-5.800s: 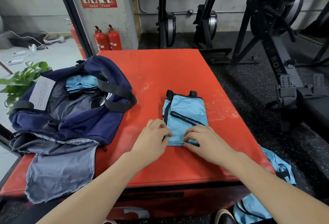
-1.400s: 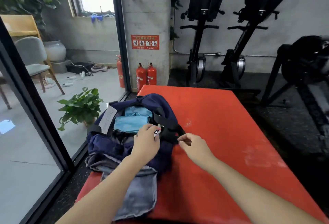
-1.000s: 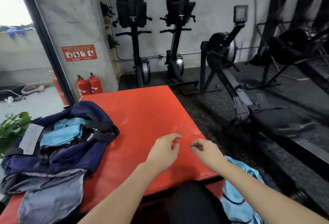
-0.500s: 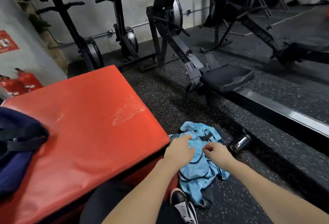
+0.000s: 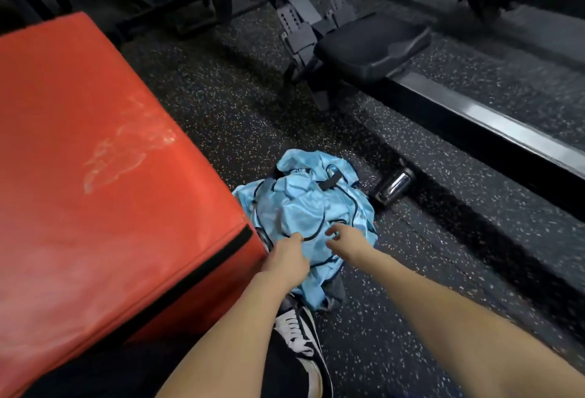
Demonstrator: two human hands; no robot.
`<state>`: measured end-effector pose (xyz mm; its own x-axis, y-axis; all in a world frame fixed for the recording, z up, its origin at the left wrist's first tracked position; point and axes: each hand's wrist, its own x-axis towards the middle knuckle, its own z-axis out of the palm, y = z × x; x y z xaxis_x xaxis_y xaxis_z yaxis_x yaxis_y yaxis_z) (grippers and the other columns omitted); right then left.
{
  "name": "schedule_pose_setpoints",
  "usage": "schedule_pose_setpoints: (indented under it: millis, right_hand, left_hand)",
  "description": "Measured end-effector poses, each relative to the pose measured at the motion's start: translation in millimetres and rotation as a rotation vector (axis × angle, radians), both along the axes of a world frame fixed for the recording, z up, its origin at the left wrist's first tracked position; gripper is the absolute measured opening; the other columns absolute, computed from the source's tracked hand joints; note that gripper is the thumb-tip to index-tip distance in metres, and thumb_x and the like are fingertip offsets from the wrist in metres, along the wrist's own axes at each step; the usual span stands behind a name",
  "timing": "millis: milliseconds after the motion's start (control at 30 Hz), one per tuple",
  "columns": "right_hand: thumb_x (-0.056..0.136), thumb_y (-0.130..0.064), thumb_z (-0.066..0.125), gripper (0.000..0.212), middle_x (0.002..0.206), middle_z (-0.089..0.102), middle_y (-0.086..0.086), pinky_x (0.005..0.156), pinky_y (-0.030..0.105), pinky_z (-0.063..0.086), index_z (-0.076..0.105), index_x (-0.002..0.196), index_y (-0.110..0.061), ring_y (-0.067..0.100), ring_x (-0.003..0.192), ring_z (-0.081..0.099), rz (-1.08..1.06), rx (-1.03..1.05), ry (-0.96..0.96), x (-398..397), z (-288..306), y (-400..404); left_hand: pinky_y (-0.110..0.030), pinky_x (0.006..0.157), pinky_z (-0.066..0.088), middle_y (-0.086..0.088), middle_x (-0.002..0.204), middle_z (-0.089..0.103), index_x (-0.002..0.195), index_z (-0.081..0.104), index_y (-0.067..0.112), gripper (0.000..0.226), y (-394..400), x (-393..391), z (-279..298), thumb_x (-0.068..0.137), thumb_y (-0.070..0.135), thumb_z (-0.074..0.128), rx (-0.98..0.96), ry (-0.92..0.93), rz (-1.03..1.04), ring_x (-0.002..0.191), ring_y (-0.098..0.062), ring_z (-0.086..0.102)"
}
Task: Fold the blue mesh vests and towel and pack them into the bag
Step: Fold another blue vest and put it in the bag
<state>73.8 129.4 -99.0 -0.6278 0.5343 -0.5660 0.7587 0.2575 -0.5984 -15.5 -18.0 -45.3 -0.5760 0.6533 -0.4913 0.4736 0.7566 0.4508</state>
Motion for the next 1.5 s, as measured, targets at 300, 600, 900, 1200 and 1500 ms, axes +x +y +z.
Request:
schedule_pose_setpoints:
  millis: [300, 600, 900, 1200, 1500]
  right_hand:
    - [0.091, -0.009, 0.067, 0.025, 0.078, 0.06, 0.007, 0.051, 0.021, 0.039, 0.062, 0.115, -0.006, 0.013, 0.057, 0.058, -0.376, -0.479, 0.2, -41.7, -26.0, -2.3]
    - [0.086, -0.013, 0.07, 0.016, 0.081, 0.067, -0.003, 0.065, 0.026, 0.043, 0.074, 0.102, -0.016, 0.01, 0.071, 0.059, -0.299, -0.387, 0.353, -47.3, 59.0, 15.8]
    - [0.086, -0.001, 0.071, 0.018, 0.074, 0.067, 0.004, 0.064, 0.023, 0.048, 0.074, 0.102, -0.005, 0.014, 0.075, 0.059, -0.2, -0.307, 0.731, -44.3, 254.6, 39.3]
    - [0.087, -0.008, 0.072, 0.015, 0.087, 0.073, 0.007, 0.074, 0.03, 0.052, 0.077, 0.101, -0.013, 0.013, 0.082, 0.065, -0.007, -0.114, 0.998, -35.4, 446.3, 9.9]
    - [0.087, -0.008, 0.072, 0.016, 0.093, 0.072, 0.005, 0.082, 0.031, 0.054, 0.075, 0.104, -0.01, 0.013, 0.087, 0.067, 0.156, 0.019, 1.228, -44.1, 604.5, -39.7]
  left_hand:
    - [-0.041, 0.097, 0.048, -0.018, 0.125, 0.056, 0.133, 0.048, 0.01, 0.041, 14.6, -13.1, -28.3, 0.093, 0.014, 0.055, -0.031, -0.02, 0.073, 0.116, -0.035, 0.056]
    - [-0.038, 0.105, 0.04, -0.014, 0.141, 0.046, 0.144, 0.036, 0.011, 0.053, 14.6, -7.3, 12.5, 0.095, 0.014, 0.055, 0.081, -0.019, 0.196, 0.128, -0.032, 0.047]
    - [-0.033, 0.093, 0.047, -0.005, 0.117, 0.062, 0.132, 0.05, 0.019, 0.051, 18.2, -1.1, 131.6, 0.084, 0.022, 0.067, 0.469, 0.044, 0.389, 0.11, -0.025, 0.06]
    - [-0.036, 0.096, 0.047, 0.002, 0.133, 0.054, 0.138, 0.047, 0.022, 0.067, 21.1, -8.1, 308.7, 0.084, 0.056, 0.069, 0.76, 0.294, 0.337, 0.122, -0.019, 0.053]
    - [-0.033, 0.047, 0.046, 0.002, 0.062, 0.055, 0.065, 0.045, 0.018, 0.029, -24.0, -29.2, 441.4, 0.086, 0.032, 0.058, 0.931, 0.474, 0.454, 0.055, -0.022, 0.057]
